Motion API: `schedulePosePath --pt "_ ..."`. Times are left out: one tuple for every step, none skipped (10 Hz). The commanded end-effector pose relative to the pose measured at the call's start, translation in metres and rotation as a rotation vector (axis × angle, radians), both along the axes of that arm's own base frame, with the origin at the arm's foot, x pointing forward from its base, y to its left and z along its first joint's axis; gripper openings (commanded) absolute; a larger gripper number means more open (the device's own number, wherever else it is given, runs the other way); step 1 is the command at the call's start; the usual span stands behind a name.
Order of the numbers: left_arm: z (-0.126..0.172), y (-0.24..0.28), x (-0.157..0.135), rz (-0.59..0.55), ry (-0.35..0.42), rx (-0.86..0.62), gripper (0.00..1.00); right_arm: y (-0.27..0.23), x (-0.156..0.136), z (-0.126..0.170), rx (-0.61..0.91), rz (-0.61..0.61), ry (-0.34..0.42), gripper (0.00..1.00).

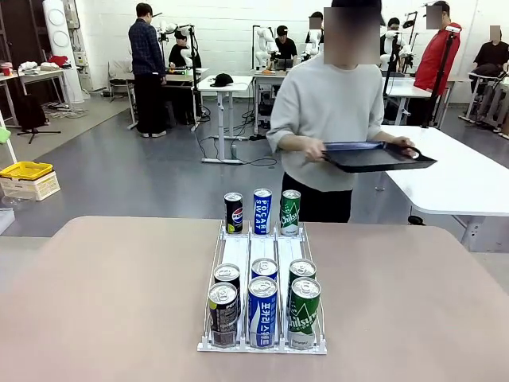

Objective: Retrieve and hand over the desired beverage to the person.
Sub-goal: Pick up a can of the same type that the person held from the Automatic Can Dispenser.

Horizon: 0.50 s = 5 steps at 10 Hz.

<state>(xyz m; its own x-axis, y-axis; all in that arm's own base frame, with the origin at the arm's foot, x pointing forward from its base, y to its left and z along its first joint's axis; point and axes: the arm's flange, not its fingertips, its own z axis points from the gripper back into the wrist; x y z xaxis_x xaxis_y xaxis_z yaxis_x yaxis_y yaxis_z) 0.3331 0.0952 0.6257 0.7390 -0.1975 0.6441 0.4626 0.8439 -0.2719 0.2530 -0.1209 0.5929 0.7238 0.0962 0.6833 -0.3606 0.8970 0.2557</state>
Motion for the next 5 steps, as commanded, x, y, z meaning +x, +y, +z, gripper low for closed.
schedulePosePath --pt "0.0001 0.0021 0.0025 -0.003 -0.015 -0.008 1.00 0.0009 0.0009 -0.0020 0.006 0.019 -0.002 1.00" --pt "0.0001 0.0021 0.0025 -0.003 -0.015 -0.008 1.00 0.0009 0.0009 -0.0020 0.006 0.019 -0.002 1.00" --pt "0.0001 0.0021 0.0025 -0.003 -0.015 -0.008 1.00 0.0009 0.0009 -0.0020 0.006 0.019 -0.002 1.00" --pt "0.0001 0.0021 0.0025 -0.003 -0.015 -0.008 1.00 0.0009 0.0009 -0.0020 0.006 0.019 -0.002 1.00" --pt "0.0001 0.0021 0.0025 -0.003 -0.015 -0.008 1.00 0.0009 0.0009 -0.0020 0.006 0.019 -0.002 1.00"
